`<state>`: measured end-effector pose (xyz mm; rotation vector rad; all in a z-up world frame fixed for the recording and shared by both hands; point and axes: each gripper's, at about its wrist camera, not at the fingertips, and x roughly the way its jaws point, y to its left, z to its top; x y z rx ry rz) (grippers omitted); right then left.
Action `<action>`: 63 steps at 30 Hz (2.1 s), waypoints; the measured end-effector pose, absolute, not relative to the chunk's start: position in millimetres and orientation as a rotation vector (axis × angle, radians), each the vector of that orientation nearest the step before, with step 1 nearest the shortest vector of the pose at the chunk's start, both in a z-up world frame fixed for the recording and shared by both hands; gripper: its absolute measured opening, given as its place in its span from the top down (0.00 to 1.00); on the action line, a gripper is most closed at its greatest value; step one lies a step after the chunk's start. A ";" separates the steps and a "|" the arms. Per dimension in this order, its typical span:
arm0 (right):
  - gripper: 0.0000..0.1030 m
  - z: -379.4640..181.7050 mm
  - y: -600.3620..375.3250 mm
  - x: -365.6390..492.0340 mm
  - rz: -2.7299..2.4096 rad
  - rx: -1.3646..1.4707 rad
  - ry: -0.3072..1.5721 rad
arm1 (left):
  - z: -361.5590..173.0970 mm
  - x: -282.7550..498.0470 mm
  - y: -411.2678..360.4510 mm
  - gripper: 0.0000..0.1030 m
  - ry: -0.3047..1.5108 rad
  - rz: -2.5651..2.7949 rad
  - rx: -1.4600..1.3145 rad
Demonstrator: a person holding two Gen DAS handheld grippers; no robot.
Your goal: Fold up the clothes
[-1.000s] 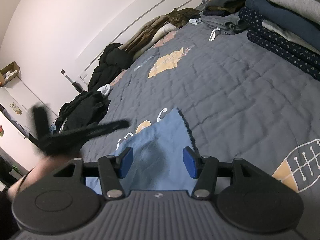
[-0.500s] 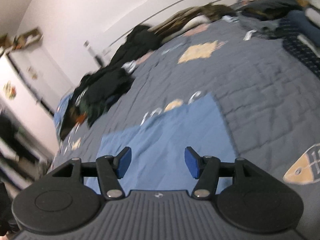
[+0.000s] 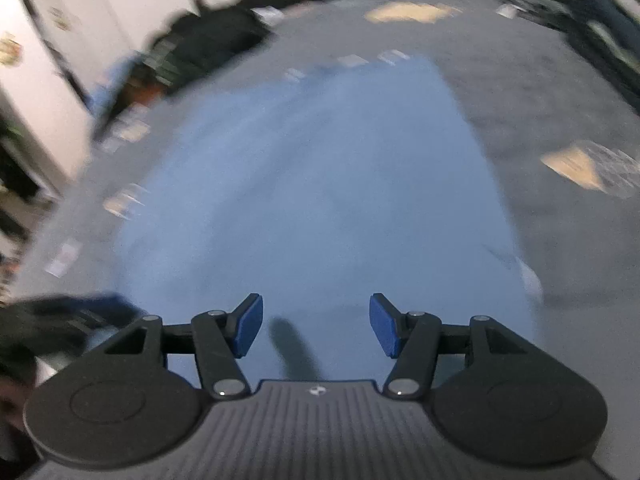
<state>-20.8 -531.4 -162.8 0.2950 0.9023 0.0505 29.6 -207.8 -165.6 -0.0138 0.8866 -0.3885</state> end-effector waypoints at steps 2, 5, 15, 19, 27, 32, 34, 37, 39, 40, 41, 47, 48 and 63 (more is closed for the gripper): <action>0.44 -161.7 -542.9 -33.5 -0.005 0.294 0.897 | -158.4 19.6 -203.8 0.54 0.861 -0.407 -0.039; 0.44 -149.0 -556.1 -53.8 -0.065 0.365 0.840 | -148.0 1.3 -212.4 0.54 0.805 -0.486 -0.042; 0.44 -158.2 -492.3 -82.0 0.105 0.277 0.847 | -175.4 -28.5 -258.0 0.52 0.833 -0.579 0.101; 0.44 -171.8 -500.5 -85.6 0.034 0.242 0.893 | -176.8 -21.9 -243.0 0.48 0.861 -0.524 0.081; 0.44 -168.8 -520.8 -102.1 -0.114 0.273 0.882 | -163.2 -22.0 -207.9 0.49 0.865 -0.360 0.003; 0.44 -159.8 -515.9 -110.9 -0.095 0.307 0.818 | -148.6 -34.1 -210.3 0.45 0.815 -0.444 -0.047; 0.43 -153.4 -504.3 -112.9 -0.016 0.289 0.778 | -150.2 -39.0 -220.8 0.41 0.819 -0.479 -0.017; 0.43 -150.7 -485.1 -115.4 0.088 0.233 0.748 | -156.5 -42.1 -231.6 0.41 0.826 -0.494 0.037; 0.43 -157.0 -479.9 -112.1 0.093 0.219 0.795 | -160.7 -41.6 -232.8 0.41 0.844 -0.499 0.042; 0.43 -161.0 -479.9 -109.6 0.086 0.216 0.820 | -162.1 -40.8 -232.0 0.41 0.852 -0.491 0.044; 0.43 -164.9 -479.8 -107.0 0.079 0.212 0.844 | -163.4 -39.6 -231.0 0.41 0.862 -0.480 0.046; 0.43 -175.4 -491.8 -100.2 -0.014 0.246 0.909 | -171.0 -32.3 -225.1 0.41 0.916 -0.413 0.060; 0.43 -175.3 -495.9 -99.9 -0.035 0.261 0.910 | -172.3 -31.1 -224.1 0.41 0.925 -0.401 0.062; 0.43 -141.5 -525.5 -107.0 -0.157 0.330 0.797 | -132.9 -28.2 -212.8 0.40 0.784 -0.455 -0.029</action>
